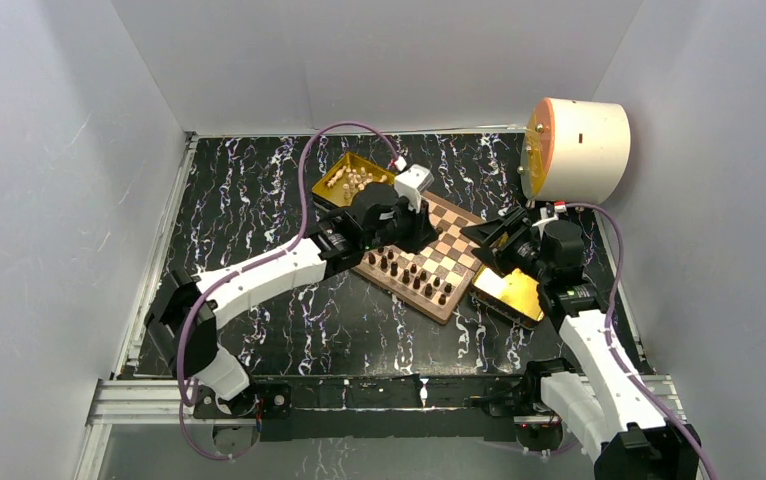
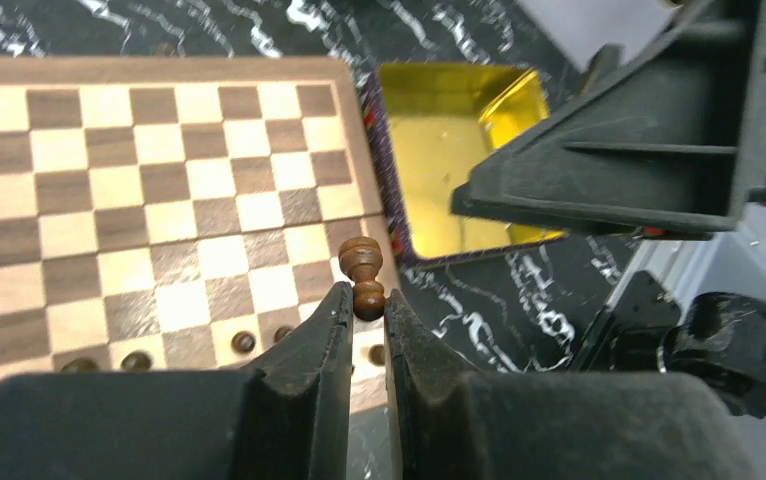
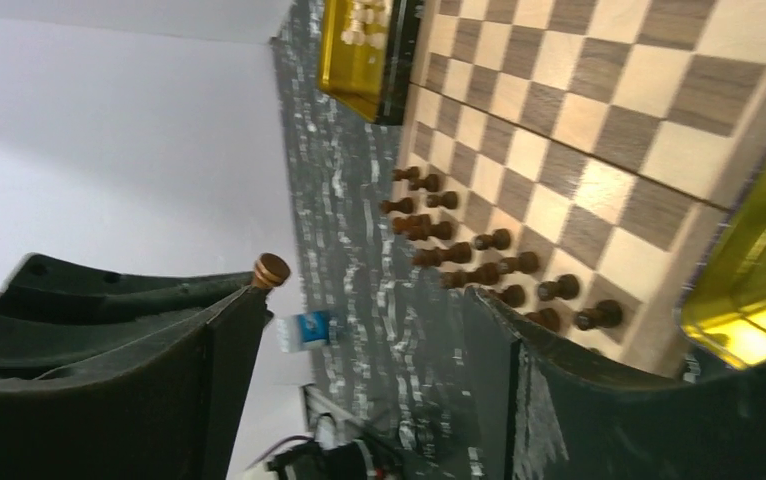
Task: Set up the chess pieces on the board
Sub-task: Place the chess piece on the chessboard.
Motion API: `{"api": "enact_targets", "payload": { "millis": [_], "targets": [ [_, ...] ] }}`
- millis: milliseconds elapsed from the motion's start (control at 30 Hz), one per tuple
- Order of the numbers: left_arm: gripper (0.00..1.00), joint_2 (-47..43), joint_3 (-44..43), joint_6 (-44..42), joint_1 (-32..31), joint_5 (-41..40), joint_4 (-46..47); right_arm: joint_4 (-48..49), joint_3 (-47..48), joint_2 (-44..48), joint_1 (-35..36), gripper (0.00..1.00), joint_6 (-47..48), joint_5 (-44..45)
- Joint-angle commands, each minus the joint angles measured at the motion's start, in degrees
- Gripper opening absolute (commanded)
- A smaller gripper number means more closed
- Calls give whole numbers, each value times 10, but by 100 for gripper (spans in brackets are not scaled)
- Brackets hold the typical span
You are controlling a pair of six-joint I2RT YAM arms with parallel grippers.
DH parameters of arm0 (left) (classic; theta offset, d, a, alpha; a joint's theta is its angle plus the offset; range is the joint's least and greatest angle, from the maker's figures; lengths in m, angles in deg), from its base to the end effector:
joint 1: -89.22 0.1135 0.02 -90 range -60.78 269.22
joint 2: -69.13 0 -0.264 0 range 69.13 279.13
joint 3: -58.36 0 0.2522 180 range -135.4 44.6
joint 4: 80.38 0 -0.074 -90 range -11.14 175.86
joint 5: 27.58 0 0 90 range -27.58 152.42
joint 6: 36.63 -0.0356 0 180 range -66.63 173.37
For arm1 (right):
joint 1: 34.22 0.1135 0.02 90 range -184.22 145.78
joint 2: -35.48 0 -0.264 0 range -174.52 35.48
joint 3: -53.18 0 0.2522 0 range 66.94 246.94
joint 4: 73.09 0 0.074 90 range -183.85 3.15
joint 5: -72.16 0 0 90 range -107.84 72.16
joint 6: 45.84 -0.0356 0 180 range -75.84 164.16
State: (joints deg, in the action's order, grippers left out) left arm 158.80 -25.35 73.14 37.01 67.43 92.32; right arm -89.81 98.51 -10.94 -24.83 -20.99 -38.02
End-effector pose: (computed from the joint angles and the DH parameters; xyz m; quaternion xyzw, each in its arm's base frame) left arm 0.2279 -0.2989 0.3262 0.2448 0.7445 -0.3921 0.4816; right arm 0.1878 0.0435 0.2671 0.2808 0.7515 0.4639 0.3758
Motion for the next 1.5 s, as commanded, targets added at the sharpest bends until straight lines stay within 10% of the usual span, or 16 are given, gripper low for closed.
{"api": "enact_targets", "payload": {
  "millis": [0, 100, 500, 1467],
  "targets": [
    [0, -7, -68, -36, 4, -40, -201, -71, 27, 28, 0, 85, 114, 29],
    [0, 17, -114, -52, 6, -42, -286, -114, 48, 35, -1, 98, 164, 41],
    [0, 195, -342, -111, 32, -37, -543, -190, 79, 78, 0, 99, 250, 63],
    [0, 382, -503, -148, 51, -43, -653, -222, 132, 106, 0, 99, 288, 98]
  ]
}}
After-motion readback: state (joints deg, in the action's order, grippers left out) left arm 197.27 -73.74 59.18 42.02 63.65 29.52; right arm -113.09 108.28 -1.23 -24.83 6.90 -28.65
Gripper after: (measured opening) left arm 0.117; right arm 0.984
